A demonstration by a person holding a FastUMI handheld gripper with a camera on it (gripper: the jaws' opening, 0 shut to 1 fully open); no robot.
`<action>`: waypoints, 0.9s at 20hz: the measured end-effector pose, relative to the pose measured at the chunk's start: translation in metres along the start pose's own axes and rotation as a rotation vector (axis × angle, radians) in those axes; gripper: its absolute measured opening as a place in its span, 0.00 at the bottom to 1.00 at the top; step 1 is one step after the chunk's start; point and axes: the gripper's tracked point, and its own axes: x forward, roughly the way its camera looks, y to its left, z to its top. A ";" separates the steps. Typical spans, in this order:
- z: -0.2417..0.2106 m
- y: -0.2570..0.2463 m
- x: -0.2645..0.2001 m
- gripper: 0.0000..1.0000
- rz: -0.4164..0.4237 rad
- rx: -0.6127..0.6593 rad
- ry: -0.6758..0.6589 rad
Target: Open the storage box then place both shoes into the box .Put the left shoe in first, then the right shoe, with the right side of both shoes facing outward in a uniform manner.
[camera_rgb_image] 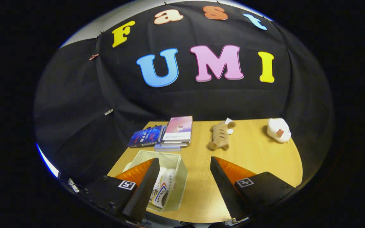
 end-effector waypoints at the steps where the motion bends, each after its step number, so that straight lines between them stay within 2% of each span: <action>1: 0.015 -0.011 -0.010 0.98 -0.004 -0.013 -0.043; 6: 0.083 -0.048 -0.062 0.98 -0.004 -0.039 -0.281; 10: 0.105 -0.081 -0.087 0.98 -0.006 -0.048 -0.410; 18: 0.060 -0.144 -0.101 0.98 -0.081 -0.108 -0.430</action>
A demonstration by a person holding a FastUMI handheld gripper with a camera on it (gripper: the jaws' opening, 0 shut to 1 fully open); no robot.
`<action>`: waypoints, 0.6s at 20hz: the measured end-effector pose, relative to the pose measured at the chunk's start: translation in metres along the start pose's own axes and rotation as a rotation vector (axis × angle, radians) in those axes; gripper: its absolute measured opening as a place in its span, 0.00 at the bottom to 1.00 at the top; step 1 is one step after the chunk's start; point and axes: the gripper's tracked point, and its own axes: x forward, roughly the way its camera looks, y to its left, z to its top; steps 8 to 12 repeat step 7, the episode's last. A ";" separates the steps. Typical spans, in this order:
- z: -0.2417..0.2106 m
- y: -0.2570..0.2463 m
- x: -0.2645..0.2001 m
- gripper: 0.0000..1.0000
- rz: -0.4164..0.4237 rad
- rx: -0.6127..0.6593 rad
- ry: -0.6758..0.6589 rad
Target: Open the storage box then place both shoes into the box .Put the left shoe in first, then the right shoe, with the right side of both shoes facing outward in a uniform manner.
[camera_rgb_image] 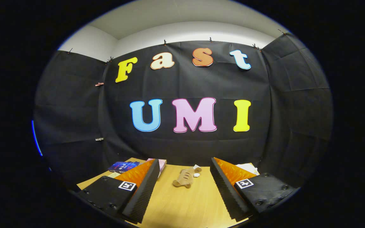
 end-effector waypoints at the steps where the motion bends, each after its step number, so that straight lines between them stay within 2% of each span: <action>1: -0.004 -0.003 -0.001 0.98 -0.014 0.003 -0.003; 6: -0.020 -0.014 -0.010 0.98 -0.051 -0.004 0.022; 12: -0.025 -0.014 -0.010 0.98 -0.054 0.008 0.037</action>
